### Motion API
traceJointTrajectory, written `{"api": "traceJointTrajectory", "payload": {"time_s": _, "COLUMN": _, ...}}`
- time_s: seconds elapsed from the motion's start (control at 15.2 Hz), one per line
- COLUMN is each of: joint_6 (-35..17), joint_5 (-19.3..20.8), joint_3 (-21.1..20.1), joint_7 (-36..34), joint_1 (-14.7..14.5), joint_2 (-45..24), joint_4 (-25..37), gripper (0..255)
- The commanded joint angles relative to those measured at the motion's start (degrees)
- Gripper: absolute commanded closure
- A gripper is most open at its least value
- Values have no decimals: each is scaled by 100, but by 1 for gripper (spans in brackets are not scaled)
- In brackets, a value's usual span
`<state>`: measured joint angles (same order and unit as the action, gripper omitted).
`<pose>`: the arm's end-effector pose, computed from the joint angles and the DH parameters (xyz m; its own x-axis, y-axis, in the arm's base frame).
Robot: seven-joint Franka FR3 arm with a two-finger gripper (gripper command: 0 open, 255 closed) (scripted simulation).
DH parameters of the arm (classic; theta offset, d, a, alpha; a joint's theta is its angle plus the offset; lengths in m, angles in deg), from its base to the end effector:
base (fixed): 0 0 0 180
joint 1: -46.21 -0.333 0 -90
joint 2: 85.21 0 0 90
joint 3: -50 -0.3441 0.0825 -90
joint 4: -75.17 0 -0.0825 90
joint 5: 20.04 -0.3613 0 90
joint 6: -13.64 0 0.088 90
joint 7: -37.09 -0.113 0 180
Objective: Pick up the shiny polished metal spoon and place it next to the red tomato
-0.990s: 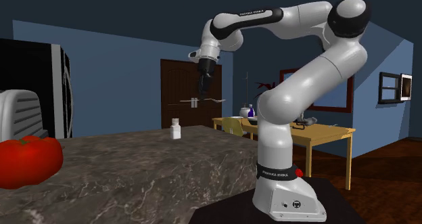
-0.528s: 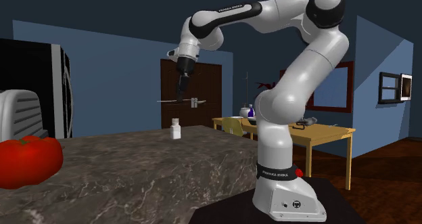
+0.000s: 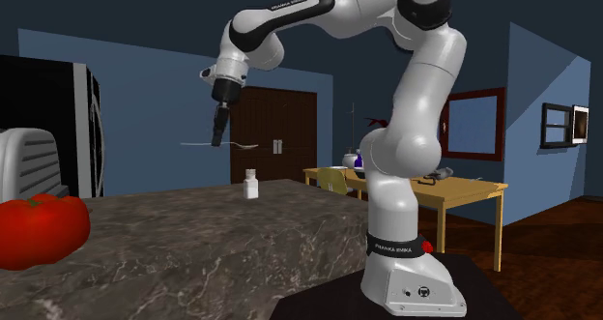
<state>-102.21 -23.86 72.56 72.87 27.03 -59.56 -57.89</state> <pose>0.4041 -0.0395 0.5365 0.8305 0.5109 0.2219 0.5433 -0.8308 -0.1208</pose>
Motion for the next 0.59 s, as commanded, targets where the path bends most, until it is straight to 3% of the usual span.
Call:
{"api": "traceJointTrajectory", "payload": {"time_s": 0.0, "joint_6": -89, "joint_5": -163, "joint_3": -18, "joint_7": -47, "joint_1": -152, "joint_2": -420, "joint_4": 327, "gripper": 255}}
{"api": "traceJointTrajectory", "payload": {"time_s": 0.53, "joint_6": -107, "joint_5": -824, "joint_3": -70, "joint_7": -135, "joint_1": -549, "joint_2": -2115, "joint_4": 1926, "gripper": 255}}
